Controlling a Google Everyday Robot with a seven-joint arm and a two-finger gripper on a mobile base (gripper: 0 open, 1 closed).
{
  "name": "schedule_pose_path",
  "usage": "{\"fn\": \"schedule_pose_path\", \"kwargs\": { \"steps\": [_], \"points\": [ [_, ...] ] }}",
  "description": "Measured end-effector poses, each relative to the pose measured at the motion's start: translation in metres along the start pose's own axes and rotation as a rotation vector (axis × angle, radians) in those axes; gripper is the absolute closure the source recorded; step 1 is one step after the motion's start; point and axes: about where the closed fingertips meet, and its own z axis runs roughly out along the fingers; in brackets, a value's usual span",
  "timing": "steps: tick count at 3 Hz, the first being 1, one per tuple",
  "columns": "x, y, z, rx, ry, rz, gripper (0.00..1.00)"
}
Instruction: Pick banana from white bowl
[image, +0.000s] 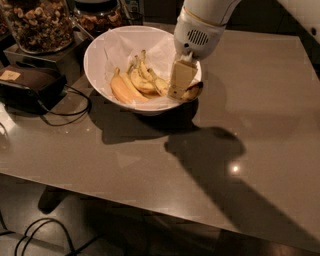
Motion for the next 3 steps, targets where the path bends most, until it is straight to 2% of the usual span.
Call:
{"fn": "schedule_pose_path", "kwargs": {
  "steps": [1, 3],
  "points": [
    [-0.0001, 0.0010, 0.0025, 0.001, 0.027, 0.008, 0.57],
    [0.0031, -0.0060, -0.0051, 0.028, 0.044, 0.032, 0.56]
  ]
}}
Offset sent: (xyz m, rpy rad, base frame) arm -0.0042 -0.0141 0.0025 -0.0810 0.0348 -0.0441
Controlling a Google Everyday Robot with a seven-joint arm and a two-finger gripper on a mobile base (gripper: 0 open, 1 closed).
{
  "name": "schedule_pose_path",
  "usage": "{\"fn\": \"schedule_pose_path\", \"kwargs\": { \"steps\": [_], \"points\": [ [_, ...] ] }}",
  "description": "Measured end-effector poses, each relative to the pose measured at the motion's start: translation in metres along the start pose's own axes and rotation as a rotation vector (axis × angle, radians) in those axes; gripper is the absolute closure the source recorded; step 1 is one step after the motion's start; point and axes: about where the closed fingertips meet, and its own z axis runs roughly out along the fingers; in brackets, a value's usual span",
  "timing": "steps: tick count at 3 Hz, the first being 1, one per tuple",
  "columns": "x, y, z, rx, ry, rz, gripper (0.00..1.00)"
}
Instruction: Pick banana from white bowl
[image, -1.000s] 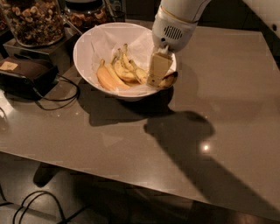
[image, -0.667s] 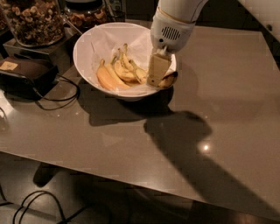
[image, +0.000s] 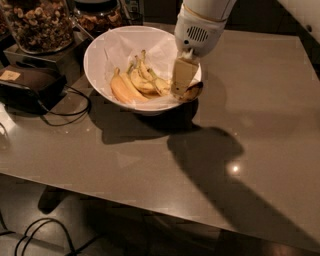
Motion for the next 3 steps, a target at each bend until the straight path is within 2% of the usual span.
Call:
{"fn": "schedule_pose_path", "kwargs": {
  "steps": [2, 3],
  "points": [
    [0.0006, -0.0020, -0.0021, 0.007, 0.002, 0.004, 0.53],
    [0.0010, -0.0073, 0.0021, -0.008, 0.004, 0.013, 0.53]
  ]
}}
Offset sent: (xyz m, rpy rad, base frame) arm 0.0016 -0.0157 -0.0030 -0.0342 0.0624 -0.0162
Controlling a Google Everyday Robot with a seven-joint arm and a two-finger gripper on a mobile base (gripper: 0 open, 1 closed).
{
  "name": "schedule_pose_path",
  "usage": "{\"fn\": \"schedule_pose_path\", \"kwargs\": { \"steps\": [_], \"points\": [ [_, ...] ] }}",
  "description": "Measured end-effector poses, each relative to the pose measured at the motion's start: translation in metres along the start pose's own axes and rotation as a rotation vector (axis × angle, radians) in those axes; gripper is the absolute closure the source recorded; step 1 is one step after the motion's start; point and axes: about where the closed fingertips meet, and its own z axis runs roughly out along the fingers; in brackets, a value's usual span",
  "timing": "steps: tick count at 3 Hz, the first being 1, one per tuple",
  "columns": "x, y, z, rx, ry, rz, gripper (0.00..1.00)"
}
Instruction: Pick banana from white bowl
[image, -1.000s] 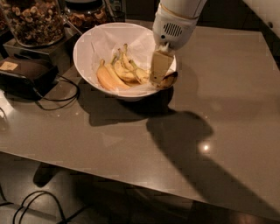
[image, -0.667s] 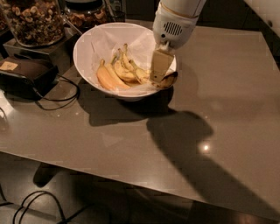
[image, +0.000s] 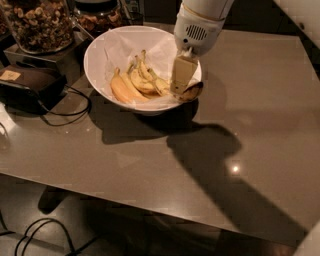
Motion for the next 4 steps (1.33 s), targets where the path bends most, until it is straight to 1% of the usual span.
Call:
{"fn": "schedule_pose_path", "kwargs": {
  "steps": [1, 3, 4],
  "points": [
    [0.003, -0.006, 0.009, -0.021, 0.007, 0.015, 0.55],
    [0.007, -0.011, 0.030, -0.069, 0.022, 0.029, 0.50],
    [0.007, -0.011, 0.030, -0.069, 0.022, 0.029, 0.69]
  ]
}}
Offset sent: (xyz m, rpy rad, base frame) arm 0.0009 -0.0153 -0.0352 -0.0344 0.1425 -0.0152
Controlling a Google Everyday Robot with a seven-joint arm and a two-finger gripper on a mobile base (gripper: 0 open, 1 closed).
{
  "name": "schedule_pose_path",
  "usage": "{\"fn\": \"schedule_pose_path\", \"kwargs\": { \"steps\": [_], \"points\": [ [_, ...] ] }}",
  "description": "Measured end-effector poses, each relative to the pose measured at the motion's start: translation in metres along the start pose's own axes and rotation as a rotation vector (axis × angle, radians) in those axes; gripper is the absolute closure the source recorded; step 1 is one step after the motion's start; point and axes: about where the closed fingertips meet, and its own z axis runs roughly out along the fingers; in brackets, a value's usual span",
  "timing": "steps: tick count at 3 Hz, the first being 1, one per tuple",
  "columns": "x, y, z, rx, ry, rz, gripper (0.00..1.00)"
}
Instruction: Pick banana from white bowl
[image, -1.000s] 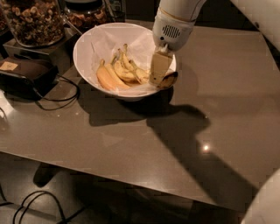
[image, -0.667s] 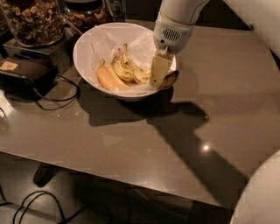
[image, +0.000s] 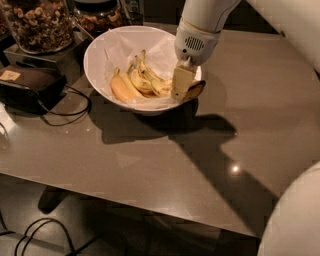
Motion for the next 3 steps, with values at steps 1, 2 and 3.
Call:
{"fn": "schedule_pose_path", "kwargs": {
  "steps": [1, 2, 3],
  "points": [
    [0.000, 0.000, 0.000, 0.000, 0.000, 0.000, 0.92],
    [0.000, 0.000, 0.000, 0.000, -0.001, 0.000, 1.00],
    [0.001, -0.001, -0.014, 0.028, -0.064, -0.014, 1.00]
  ]
}}
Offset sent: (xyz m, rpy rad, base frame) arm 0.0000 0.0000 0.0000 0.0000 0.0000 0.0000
